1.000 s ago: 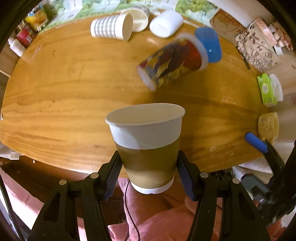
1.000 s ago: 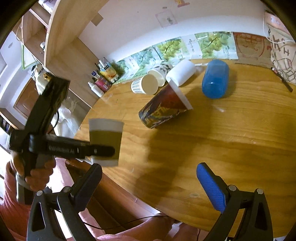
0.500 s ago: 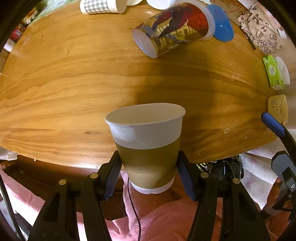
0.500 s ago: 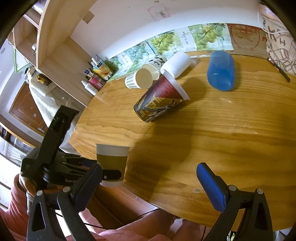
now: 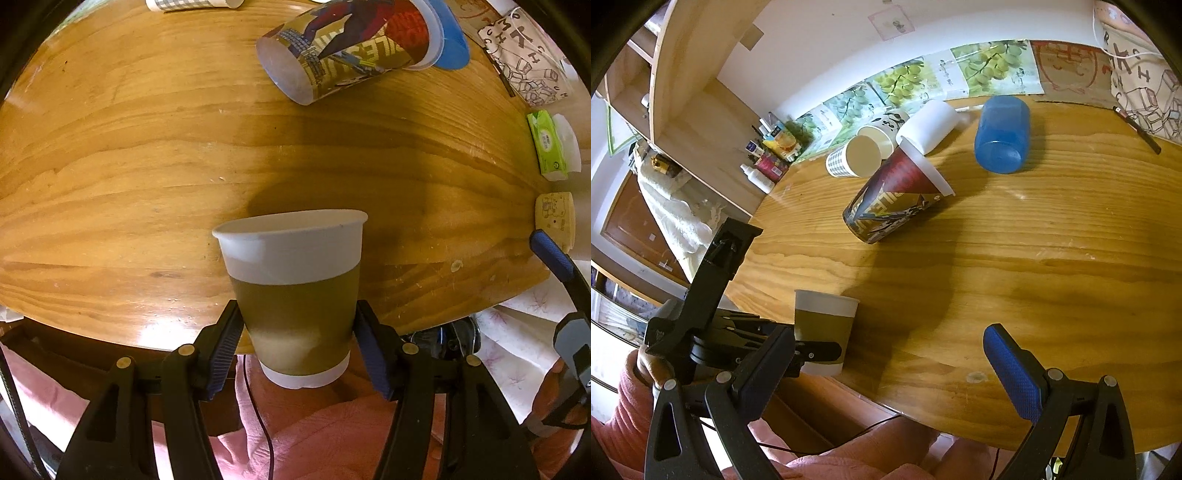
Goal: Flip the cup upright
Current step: 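Carry the upright cup with the left gripper toward the right gripper, then close the right gripper on the cup while the left gripper opens and releases it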
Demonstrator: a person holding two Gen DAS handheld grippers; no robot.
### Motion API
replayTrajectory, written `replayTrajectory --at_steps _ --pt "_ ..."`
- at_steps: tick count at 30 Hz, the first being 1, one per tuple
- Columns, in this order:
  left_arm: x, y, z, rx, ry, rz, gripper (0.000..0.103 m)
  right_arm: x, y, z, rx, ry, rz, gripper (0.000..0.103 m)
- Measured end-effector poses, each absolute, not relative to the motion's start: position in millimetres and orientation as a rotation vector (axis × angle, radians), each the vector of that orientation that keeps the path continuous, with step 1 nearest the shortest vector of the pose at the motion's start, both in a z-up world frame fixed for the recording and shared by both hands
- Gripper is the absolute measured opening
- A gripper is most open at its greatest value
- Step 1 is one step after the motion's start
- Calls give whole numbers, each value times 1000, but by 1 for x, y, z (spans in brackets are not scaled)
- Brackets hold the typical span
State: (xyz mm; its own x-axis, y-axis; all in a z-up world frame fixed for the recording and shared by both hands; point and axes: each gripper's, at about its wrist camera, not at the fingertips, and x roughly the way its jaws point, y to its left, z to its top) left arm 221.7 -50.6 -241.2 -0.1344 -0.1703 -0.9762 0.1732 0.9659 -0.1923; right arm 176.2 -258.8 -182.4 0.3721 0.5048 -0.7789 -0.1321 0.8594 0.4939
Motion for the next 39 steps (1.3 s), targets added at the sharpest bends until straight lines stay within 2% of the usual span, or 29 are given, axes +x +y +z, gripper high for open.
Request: replayTrajectory --at_steps 4,8,28,32,39 --pt "222 -48 -239 10 1675 -297 71 179 -258 -184 379 1133 421 102" --pt "223 -46 -235 -6 1679 -318 73 182 -256 -185 384 1146 426 102" --pt "201 -20 -188 45 1534 -417 74 200 -217 -201 449 1235 436 102" --pt "194 -9 -176 58 1462 -411 74 204 -207 -207 470 1261 428 102" --pt "182 4 -152 137 1229 -376 74 208 -185 -217 466 1310 370 102"
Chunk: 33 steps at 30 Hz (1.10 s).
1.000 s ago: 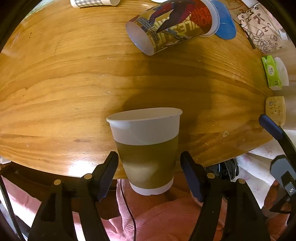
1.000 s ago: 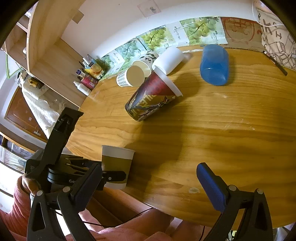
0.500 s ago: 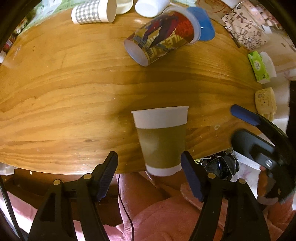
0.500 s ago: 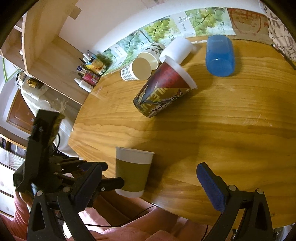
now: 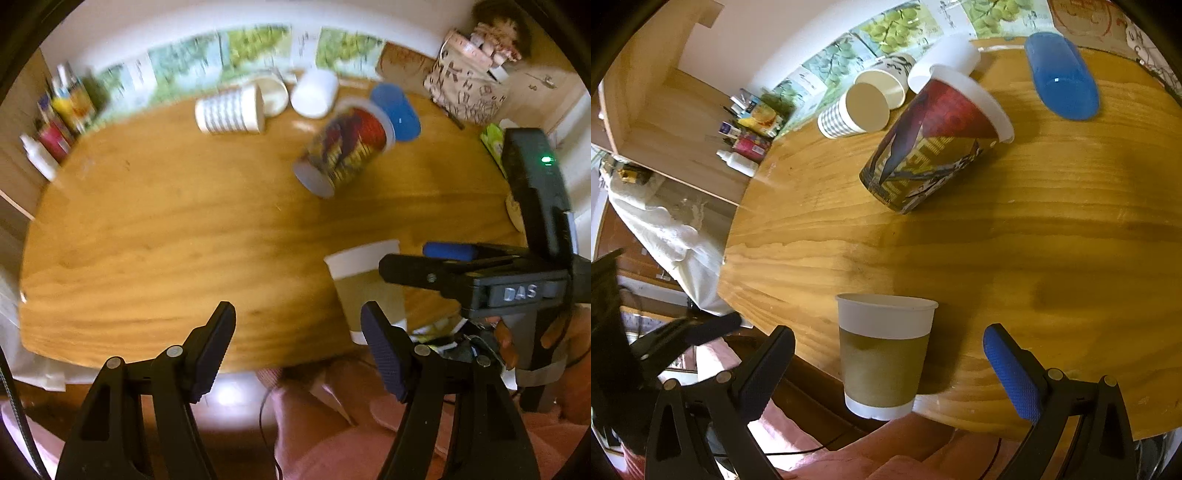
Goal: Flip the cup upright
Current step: 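Close the right gripper on the cup while the left gripper opens and releases it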
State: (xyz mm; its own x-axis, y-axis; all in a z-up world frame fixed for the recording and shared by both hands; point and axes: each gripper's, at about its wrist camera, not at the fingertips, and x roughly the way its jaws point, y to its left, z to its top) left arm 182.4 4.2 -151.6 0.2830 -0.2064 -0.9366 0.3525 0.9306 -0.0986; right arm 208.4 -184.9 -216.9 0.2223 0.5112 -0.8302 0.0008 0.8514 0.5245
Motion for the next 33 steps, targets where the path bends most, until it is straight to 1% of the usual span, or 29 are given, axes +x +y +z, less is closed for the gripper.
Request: replayTrajectory --at_steps 4,11,14,18,23,29,33 --pt "183 12 -148 86 1168 -377 74 209 -175 -222 476 1331 338 102" --pt "178 49 -127 -12 946 -310 74 213 -161 -229 486 1348 287 102" --pt "177 64 -124 -60 889 -296 74 213 -154 -230 474 1345 267 102" --pt "177 79 -125 -92 853 -253 74 213 -145 -231 441 1333 237 102" --pt "171 87 -128 -84 866 -279 74 213 -133 -231 370 1319 209 102" --pt "156 92 -115 -48 775 -320 74 216 -125 -233 340 1322 184 102" --pt "156 90 -112 -6 754 -351 74 218 -122 -237 335 1348 135 101"
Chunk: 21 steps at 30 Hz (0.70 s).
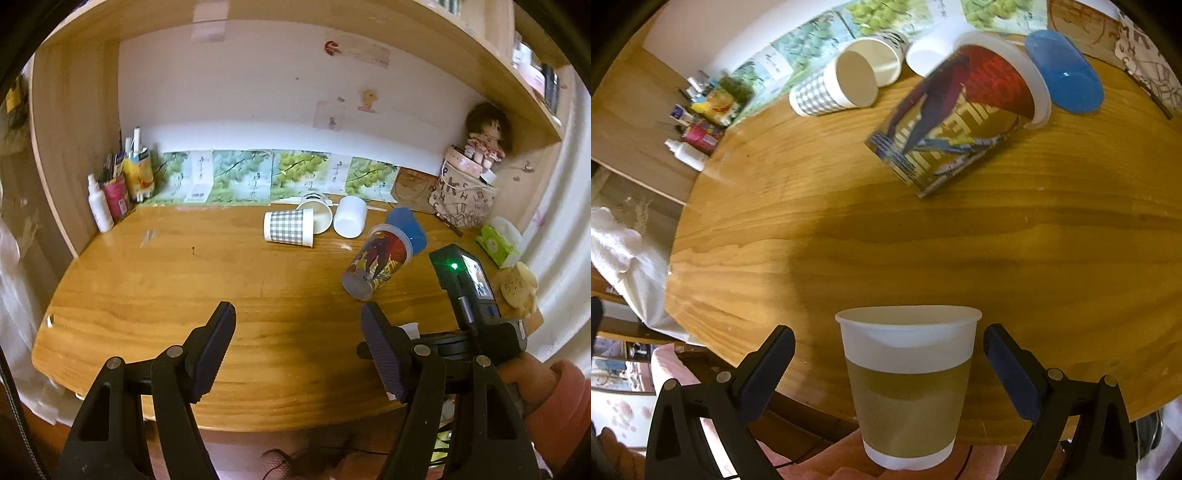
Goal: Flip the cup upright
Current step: 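Close the right gripper on the cup while the left gripper opens and releases it, then carry the upright cup with the right gripper over the desk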
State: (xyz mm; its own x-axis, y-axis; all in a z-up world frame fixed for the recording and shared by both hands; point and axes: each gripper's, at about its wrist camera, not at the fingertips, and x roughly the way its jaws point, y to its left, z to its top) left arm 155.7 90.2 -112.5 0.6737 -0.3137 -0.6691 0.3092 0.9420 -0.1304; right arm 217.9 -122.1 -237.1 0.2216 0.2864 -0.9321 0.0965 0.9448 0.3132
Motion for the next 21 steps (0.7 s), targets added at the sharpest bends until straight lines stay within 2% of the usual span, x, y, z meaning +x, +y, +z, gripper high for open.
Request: replayTrajectory --at_steps 2,4,7,14,21 --pt "155 89 -112 10 749 -364 74 218 -120 -238 339 1345 125 96" --pt "155 88 -112 39 746 -365 74 218 -120 -238 340 1341 120 82" --pt "154 88 -112 68 745 -368 74 219 -119 -239 347 1344 117 72" --pt "155 86 -113 101 744 -377 74 217 -115 -235 342 1317 119 71" --pt "157 84 -113 115 743 -379 74 215 -110 -214 293 1189 127 70"
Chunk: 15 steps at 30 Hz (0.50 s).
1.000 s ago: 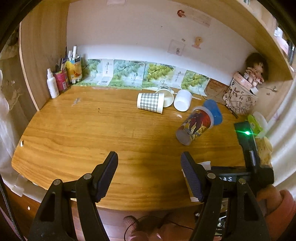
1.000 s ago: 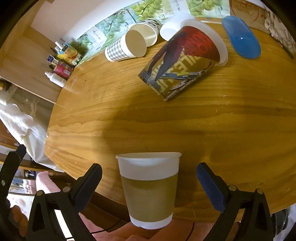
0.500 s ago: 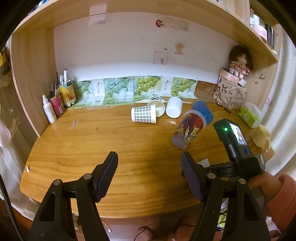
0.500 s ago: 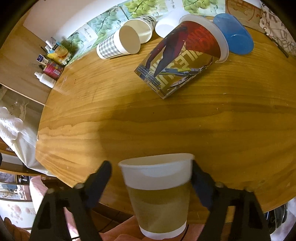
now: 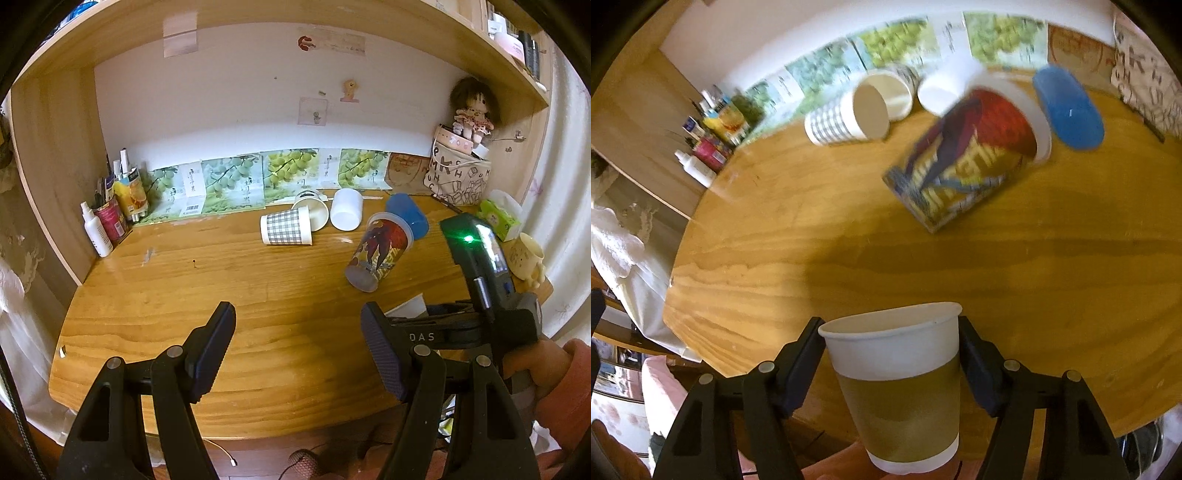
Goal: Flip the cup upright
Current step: 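Carry the upright cup with the right gripper over the desk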
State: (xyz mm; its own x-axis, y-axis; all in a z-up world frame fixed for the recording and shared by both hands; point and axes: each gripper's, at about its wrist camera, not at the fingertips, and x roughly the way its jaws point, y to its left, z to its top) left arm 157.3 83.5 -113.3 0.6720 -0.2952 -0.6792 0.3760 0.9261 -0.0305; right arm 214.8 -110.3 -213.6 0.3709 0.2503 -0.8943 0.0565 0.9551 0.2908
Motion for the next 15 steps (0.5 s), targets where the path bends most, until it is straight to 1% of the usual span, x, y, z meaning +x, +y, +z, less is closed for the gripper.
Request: replayTrajectory --at_steps 8,15 --pt "161 82 -115 159 753 -365 74 201 -107 -192 242 932 128 70" --pt "167 88 -119 198 771 -334 74 187 -95 -190 181 719 115 70"
